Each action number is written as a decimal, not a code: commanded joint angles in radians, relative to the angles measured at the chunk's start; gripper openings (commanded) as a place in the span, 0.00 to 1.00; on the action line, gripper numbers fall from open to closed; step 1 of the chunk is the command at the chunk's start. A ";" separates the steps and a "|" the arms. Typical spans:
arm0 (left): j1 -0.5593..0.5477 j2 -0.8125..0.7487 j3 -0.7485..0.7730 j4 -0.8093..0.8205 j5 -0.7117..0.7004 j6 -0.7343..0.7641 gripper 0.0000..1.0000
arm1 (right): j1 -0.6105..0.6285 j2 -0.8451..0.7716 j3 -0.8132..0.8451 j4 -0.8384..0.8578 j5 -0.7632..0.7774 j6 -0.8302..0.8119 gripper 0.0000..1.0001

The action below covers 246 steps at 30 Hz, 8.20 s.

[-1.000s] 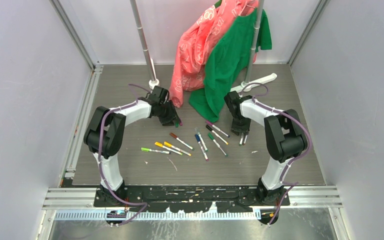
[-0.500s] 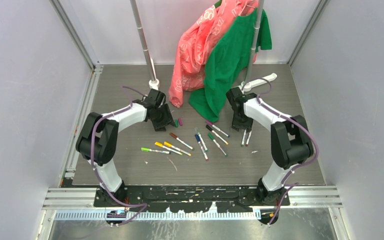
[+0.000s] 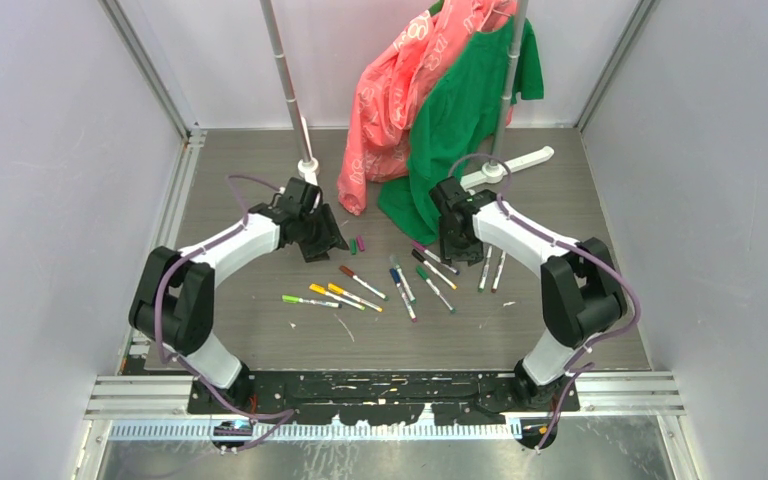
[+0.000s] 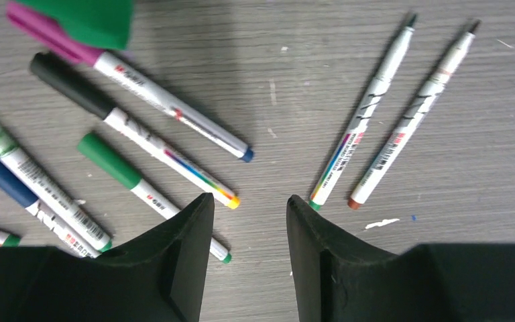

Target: Open the pen caps

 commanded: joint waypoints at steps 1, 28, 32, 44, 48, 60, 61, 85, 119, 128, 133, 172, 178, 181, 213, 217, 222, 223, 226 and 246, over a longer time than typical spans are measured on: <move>0.002 -0.061 -0.013 0.014 0.026 -0.025 0.54 | 0.023 0.030 0.058 0.028 -0.027 -0.066 0.50; 0.004 -0.111 -0.057 0.038 0.027 -0.057 0.54 | 0.015 0.266 0.155 0.090 -0.098 -0.194 0.50; 0.010 -0.113 -0.056 0.039 0.030 -0.059 0.54 | 0.007 0.274 0.140 0.092 -0.138 -0.182 0.47; 0.015 -0.177 -0.072 0.007 0.027 -0.057 0.54 | -0.010 0.293 0.070 0.059 -0.228 -0.115 0.16; 0.017 -0.205 -0.076 -0.012 0.027 -0.057 0.54 | -0.010 0.252 0.051 0.057 -0.214 -0.103 0.09; 0.017 -0.276 -0.081 -0.011 0.059 -0.079 0.55 | 0.033 0.064 0.042 -0.034 -0.135 -0.114 0.01; 0.016 -0.283 -0.081 -0.008 0.063 -0.083 0.55 | 0.037 0.042 0.039 -0.046 -0.131 -0.111 0.01; -0.042 -0.262 -0.201 0.382 0.313 -0.250 0.59 | 0.357 -0.110 0.092 -0.022 -0.372 0.095 0.02; -0.048 -0.270 -0.173 0.215 0.223 -0.176 0.29 | 0.466 0.106 0.356 0.025 -0.433 0.122 0.02; -0.048 -0.287 -0.180 0.220 0.228 -0.181 0.00 | 0.466 0.108 0.356 0.048 -0.430 0.126 0.02; -0.046 -0.295 -0.195 0.251 0.247 -0.205 0.00 | 0.466 0.112 0.352 0.073 -0.437 0.129 0.16; 0.200 -0.088 -0.176 0.461 0.290 -0.345 0.00 | 0.467 -0.071 -0.028 0.172 -0.383 0.169 0.01; 0.210 -0.036 -0.106 0.364 0.321 -0.250 0.00 | 0.456 -0.087 -0.003 0.117 -0.257 0.148 0.01; 0.204 0.000 -0.041 0.237 0.315 -0.122 0.00 | 0.423 -0.113 0.010 0.076 -0.128 0.160 0.01; 0.069 0.260 0.153 -0.063 0.065 0.126 0.17 | -0.085 0.040 -0.061 0.071 0.029 0.190 0.05; 0.069 0.269 0.161 -0.062 0.058 0.132 0.21 | -0.094 0.082 -0.054 0.071 0.043 0.191 0.10; 0.069 0.290 0.190 -0.077 0.046 0.147 0.32 | -0.108 0.123 -0.048 0.069 0.058 0.199 0.20; 0.069 0.291 0.195 -0.082 0.041 0.150 0.34 | -0.110 0.130 -0.048 0.069 0.060 0.199 0.23; 0.069 0.291 0.207 -0.091 0.032 0.153 0.41 | -0.111 0.136 -0.047 0.066 0.069 0.199 0.32; 0.069 0.076 0.198 -0.165 -0.005 0.115 0.51 | -0.058 -0.023 0.054 -0.021 0.104 0.092 0.45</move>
